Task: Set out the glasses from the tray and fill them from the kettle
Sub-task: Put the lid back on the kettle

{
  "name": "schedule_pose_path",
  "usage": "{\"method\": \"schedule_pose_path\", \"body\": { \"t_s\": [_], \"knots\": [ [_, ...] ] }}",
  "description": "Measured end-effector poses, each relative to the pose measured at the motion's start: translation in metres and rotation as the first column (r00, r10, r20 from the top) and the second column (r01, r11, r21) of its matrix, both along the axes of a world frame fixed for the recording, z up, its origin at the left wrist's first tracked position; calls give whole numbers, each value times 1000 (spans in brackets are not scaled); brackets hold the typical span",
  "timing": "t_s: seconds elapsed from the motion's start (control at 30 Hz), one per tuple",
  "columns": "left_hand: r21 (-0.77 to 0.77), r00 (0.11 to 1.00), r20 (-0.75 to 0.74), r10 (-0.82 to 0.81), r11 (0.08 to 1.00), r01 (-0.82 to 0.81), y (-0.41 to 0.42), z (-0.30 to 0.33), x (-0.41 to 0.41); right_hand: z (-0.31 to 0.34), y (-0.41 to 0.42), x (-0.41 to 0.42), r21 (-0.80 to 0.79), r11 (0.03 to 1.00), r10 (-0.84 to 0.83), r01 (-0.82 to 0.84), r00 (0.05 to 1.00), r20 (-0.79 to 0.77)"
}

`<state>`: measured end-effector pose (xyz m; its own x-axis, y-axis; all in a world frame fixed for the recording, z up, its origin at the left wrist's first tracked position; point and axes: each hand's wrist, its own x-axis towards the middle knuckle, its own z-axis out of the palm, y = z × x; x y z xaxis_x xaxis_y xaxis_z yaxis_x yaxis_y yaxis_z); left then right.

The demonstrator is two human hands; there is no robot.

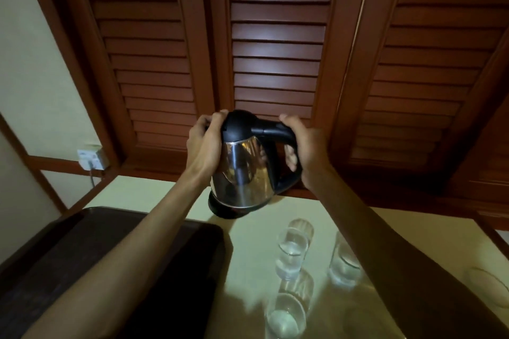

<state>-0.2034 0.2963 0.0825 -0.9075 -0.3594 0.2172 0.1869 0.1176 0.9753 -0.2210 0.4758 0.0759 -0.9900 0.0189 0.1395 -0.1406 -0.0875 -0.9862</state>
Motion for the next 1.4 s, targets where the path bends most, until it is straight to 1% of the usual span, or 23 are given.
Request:
{"method": "schedule_pose_path", "body": {
  "t_s": [0.07, 0.17, 0.3, 0.37, 0.47, 0.53, 0.63, 0.73, 0.93, 1.03, 1.1, 1.17, 1.27, 1.33, 1.4],
  "knots": [
    [-17, 999, 21, 33, 999, -33, -13, -12, -25, -15, -15, -24, -13, 1000, 10, -10, 999, 32],
    [-25, 994, 17, 110, 994, -110, -27, -34, -53, -34, -29, -54, 9, 998, 68, -69, 993, 93],
    [-36, 988, 48, 146, 989, -144, -38, -56, -84, -55, -41, -89, 28, 1000, -1, -2, 994, 106],
    [-34, 988, 66, 137, 990, -135, -40, -66, -95, -67, -43, -103, 28, 1000, -13, 10, 993, 113],
    [-35, 988, 92, 122, 992, -119, -40, -78, -102, -86, -39, -114, 18, 999, 39, -41, 994, 98],
    [-43, 990, 91, 108, 994, -104, -39, -84, -106, -95, -37, -117, 28, 999, 40, -42, 995, 96],
    [-67, 994, 90, 62, 996, -56, -38, -87, -109, -104, -33, -122, -6, 1000, -10, 12, 983, 182],
    [-99, 996, 88, 15, 995, -6, -39, -89, -107, -114, -30, -124, -39, 999, 20, -12, 976, 216],
    [-63, 996, 79, 43, 997, -38, -49, -102, -97, -108, -38, -115, 74, 996, 38, -50, 988, 152],
    [-64, 994, 113, -2, 998, 9, -52, -105, -91, -114, -36, -112, 109, 993, 25, -46, 982, 185],
    [-76, 991, 131, -36, 996, 46, -51, -107, -87, -121, -32, -110, 96, 995, -20, -2, 973, 228],
    [-77, 990, 131, -48, 995, 58, -49, -107, -82, -119, -31, -105, 69, 996, -75, 61, 971, 228],
    [-63, 987, 157, -40, 997, 50, -48, -105, -80, -108, -38, -95, 74, 991, -124, 111, 968, 216],
    [-51, 987, 155, -51, 997, 60, -50, -106, -81, -107, -37, -93, 69, 991, -129, 116, 963, 236],
    [-75, 981, 174, -91, 992, 106, -51, -103, -76, -105, -33, -89, 134, 987, -120, 91, 965, 233]
  ]
}}
